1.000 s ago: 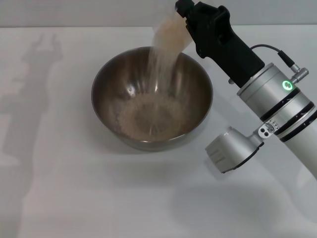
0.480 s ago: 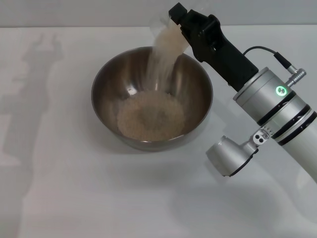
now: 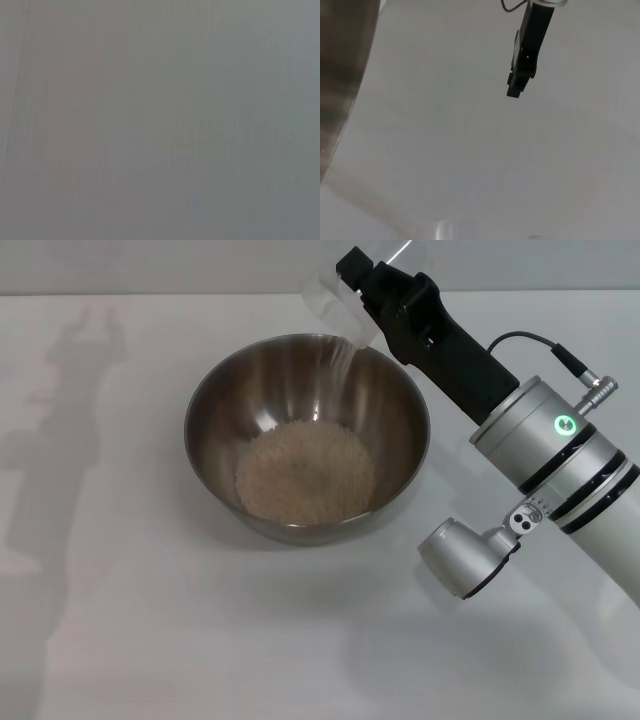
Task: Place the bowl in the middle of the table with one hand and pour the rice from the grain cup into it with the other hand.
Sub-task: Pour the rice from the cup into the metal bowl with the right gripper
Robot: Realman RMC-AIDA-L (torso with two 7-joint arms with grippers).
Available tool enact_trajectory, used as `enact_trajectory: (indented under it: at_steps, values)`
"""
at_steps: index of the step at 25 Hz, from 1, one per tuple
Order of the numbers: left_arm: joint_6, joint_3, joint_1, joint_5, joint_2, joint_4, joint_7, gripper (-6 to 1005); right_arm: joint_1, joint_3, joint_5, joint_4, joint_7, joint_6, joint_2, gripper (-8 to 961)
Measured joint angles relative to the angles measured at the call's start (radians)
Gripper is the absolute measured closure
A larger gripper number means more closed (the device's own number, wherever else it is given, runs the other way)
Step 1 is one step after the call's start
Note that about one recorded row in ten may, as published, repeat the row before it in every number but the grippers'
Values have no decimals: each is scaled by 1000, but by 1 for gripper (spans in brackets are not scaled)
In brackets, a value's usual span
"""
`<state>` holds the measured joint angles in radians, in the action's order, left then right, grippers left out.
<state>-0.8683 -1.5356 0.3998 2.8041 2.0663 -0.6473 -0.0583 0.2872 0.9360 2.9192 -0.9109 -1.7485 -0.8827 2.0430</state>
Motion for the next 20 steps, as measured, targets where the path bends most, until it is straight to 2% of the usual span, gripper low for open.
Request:
enact_trajectory:
  at_steps: [8,15,20]
  values:
    - [0,0,-1,0,1,0,0,708,-2,-1,-6,2,31,-2,3,948]
    - [-1,0,-1,0,2,-3,0,707,-19,0,-26,22,95,-28,18,949]
    - [-1,0,-2,0,2,-7,0,707,-22,-24,-151,27,132,-53,31,949]
